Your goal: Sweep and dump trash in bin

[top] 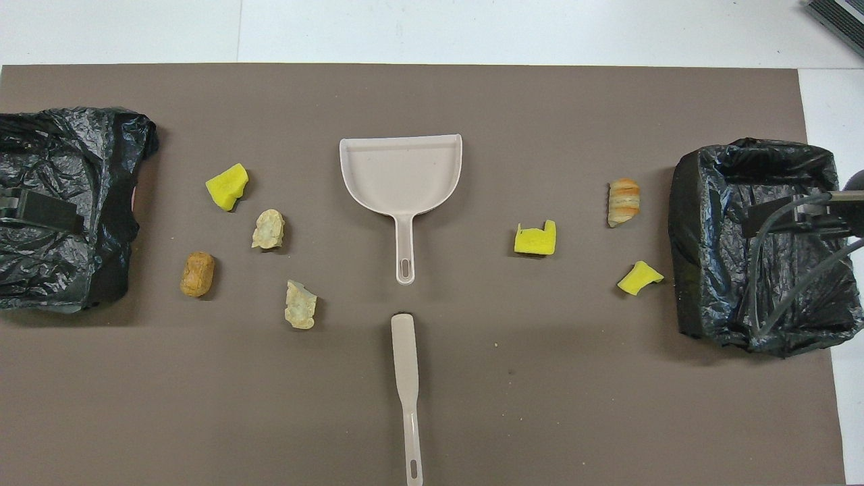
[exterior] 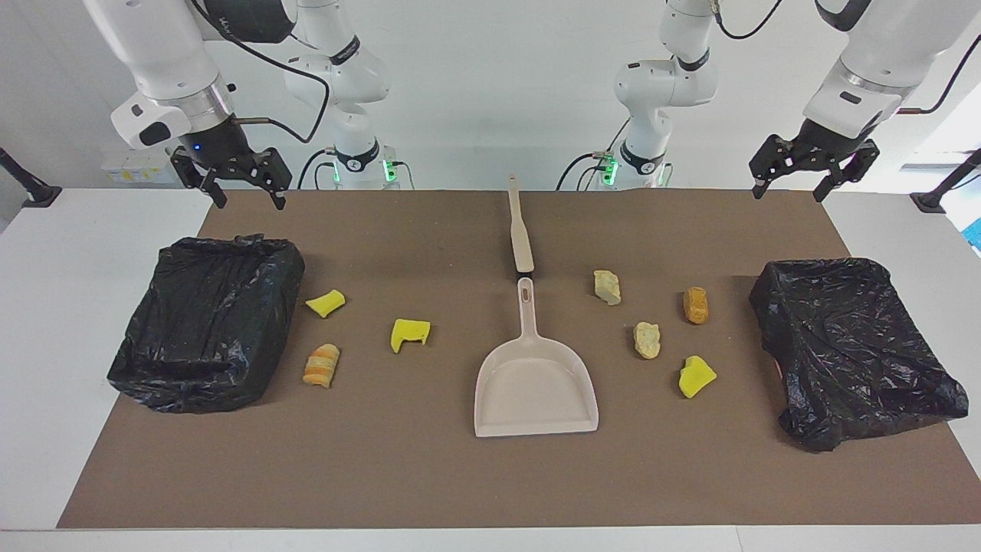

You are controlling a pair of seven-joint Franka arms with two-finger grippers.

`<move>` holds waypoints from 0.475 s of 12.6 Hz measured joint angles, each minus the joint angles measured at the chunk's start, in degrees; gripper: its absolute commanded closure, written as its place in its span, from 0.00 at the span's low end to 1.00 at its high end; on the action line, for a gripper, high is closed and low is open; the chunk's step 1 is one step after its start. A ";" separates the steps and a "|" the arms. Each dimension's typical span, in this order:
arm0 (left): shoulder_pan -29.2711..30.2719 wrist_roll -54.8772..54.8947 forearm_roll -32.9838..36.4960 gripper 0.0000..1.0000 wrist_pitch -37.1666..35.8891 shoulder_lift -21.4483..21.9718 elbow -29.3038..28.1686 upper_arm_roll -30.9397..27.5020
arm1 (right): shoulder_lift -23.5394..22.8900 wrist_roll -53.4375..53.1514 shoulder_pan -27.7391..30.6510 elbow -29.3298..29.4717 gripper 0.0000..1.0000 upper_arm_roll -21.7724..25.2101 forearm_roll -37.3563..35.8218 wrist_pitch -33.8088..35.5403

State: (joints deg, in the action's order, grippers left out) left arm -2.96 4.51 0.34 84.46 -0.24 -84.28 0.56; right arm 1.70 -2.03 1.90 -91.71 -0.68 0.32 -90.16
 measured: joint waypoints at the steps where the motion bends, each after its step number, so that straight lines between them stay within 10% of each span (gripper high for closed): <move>1: -0.01 0.00 0.00 0.00 0.00 0.13 -0.31 0.10 | 0.00 0.00 0.00 0.00 0.00 0.00 0.00 0.00; 6: -1.63 -0.01 -0.42 0.00 0.21 2.56 -5.36 1.84 | 0.00 0.00 0.00 0.00 0.00 0.00 0.00 0.00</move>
State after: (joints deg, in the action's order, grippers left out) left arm -4.59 4.50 -0.08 84.67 2.32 -89.64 2.40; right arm 1.70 -2.03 1.90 -91.71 -0.68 0.32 -90.16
